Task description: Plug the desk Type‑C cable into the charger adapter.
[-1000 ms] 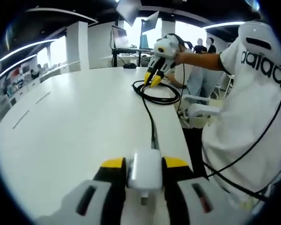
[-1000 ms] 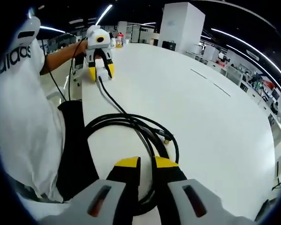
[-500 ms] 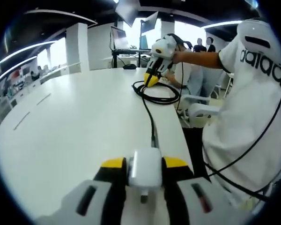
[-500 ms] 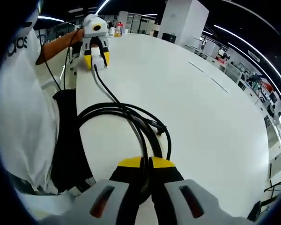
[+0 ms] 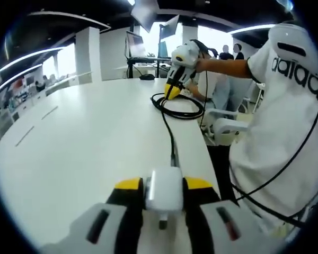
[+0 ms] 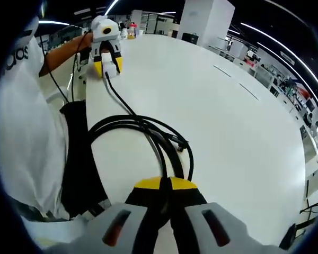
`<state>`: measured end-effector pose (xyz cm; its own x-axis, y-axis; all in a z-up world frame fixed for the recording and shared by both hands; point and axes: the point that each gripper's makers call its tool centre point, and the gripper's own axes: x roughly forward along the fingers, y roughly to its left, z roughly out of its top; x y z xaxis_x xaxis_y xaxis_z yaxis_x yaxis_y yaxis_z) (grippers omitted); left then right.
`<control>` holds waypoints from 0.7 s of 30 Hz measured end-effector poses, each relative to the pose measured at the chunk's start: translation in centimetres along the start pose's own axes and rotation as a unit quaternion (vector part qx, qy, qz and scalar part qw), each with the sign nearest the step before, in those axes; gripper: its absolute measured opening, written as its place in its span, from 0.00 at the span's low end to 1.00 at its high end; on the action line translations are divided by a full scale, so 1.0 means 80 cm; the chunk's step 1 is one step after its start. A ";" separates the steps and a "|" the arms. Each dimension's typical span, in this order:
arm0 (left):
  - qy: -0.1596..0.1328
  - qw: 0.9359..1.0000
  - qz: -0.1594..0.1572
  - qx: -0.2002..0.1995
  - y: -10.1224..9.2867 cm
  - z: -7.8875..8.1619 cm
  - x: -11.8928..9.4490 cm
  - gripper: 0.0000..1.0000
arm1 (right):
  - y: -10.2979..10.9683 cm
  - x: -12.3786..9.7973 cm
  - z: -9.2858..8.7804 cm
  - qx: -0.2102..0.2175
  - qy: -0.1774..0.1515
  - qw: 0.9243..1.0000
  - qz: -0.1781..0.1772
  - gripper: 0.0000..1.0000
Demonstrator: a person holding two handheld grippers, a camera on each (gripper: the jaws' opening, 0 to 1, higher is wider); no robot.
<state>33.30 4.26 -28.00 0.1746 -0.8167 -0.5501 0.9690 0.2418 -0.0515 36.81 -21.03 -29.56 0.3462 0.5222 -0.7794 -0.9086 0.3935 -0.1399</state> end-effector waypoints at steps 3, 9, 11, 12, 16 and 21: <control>-0.001 1.000 0.000 -0.001 -0.002 0.002 0.002 0.28 | 0.001 0.000 0.000 0.000 0.001 1.000 -0.001 0.02; 0.002 1.000 0.003 -0.002 0.005 0.003 0.003 0.28 | 0.000 -0.001 0.001 -0.001 0.004 1.000 -0.005 0.02; 0.001 1.000 0.007 -0.008 0.015 0.001 -0.001 0.28 | 0.000 0.000 0.001 -0.004 0.007 1.000 -0.007 0.02; -0.002 1.000 0.006 -0.012 0.019 0.001 -0.002 0.28 | -0.001 0.001 0.002 -0.006 0.008 1.000 -0.008 0.02; -0.010 1.000 0.009 -0.022 0.033 -0.001 -0.006 0.28 | -0.008 0.003 0.005 -0.006 0.009 1.000 -0.015 0.02; -0.006 1.000 0.016 -0.019 0.046 0.000 -0.006 0.28 | -0.019 0.009 0.012 -0.011 0.013 1.000 -0.025 0.02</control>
<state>36.75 5.52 -27.89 0.2082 -0.8147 -0.5412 0.9555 0.2876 -0.0653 38.65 -20.55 -29.36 0.3856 0.4826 -0.7864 -0.8951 0.4023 -0.1921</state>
